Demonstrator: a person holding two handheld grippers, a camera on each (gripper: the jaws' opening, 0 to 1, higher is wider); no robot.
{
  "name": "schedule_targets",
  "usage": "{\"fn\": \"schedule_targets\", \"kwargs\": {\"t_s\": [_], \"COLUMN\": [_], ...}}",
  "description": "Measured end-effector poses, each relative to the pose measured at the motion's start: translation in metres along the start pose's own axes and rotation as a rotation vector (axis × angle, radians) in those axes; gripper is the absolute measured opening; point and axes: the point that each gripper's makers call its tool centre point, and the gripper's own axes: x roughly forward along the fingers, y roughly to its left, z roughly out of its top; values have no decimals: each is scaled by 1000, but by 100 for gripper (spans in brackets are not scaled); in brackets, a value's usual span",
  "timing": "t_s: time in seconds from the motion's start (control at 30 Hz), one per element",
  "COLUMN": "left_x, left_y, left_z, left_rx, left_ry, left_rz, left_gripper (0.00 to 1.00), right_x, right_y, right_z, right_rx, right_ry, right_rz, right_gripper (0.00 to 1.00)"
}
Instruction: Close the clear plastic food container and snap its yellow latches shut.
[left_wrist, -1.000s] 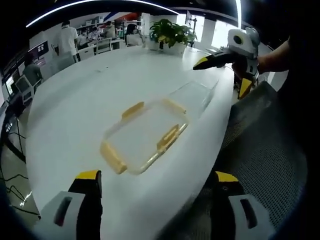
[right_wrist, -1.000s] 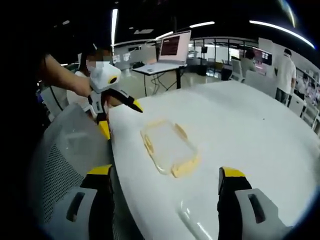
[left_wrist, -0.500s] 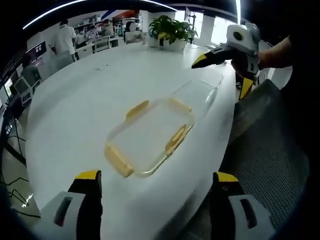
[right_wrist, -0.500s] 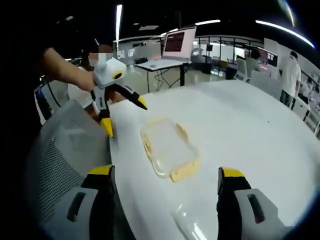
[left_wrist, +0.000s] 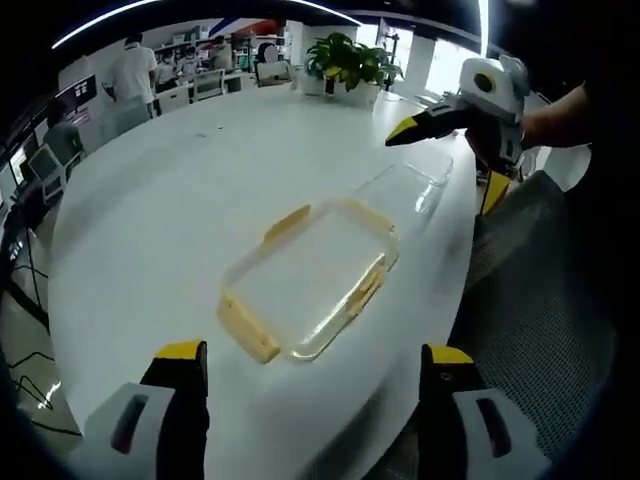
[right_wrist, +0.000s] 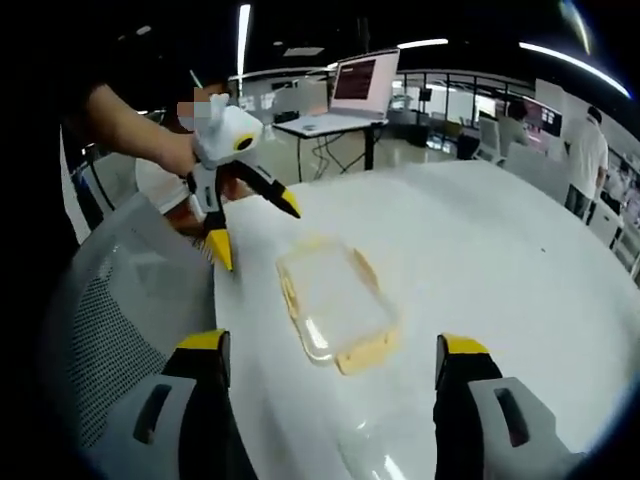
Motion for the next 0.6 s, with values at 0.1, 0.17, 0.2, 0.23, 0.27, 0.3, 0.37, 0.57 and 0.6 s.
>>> {"fn": "schedule_targets", "kwargs": {"t_s": [0.1, 0.17, 0.2, 0.23, 0.27, 0.3, 0.37, 0.57, 0.6], "left_x": [2, 2, 3, 4, 4, 4, 5, 8, 9], "left_y": [2, 5, 7, 8, 9, 10, 11, 12, 12], "left_z": [-1, 0, 0, 0, 0, 1, 2, -1, -2], "left_rx": [14, 15, 14, 13, 15, 18, 20, 36, 39], "left_ry": [9, 13, 14, 15, 15, 17, 17, 41, 44], "left_rz": [-7, -4, -6, -6, -5, -4, -10, -19, -22], "left_gripper": [83, 83, 83, 82, 82, 82, 82, 82, 81], "right_x": [3, 4, 5, 6, 7, 9, 10, 16, 17], "right_y": [-2, -3, -4, -5, -5, -6, -5, -4, -4], "right_z": [0, 1, 2, 2, 2, 1, -1, -8, -10], "right_rx": [-11, -10, -10, -10, -9, -13, -25, -39, -45], "right_ry": [5, 6, 6, 5, 9, 18, 29, 70, 80], "right_rz": [4, 5, 2, 2, 4, 7, 11, 31, 32], "right_gripper": [83, 83, 83, 83, 82, 82, 81, 81, 81]}}
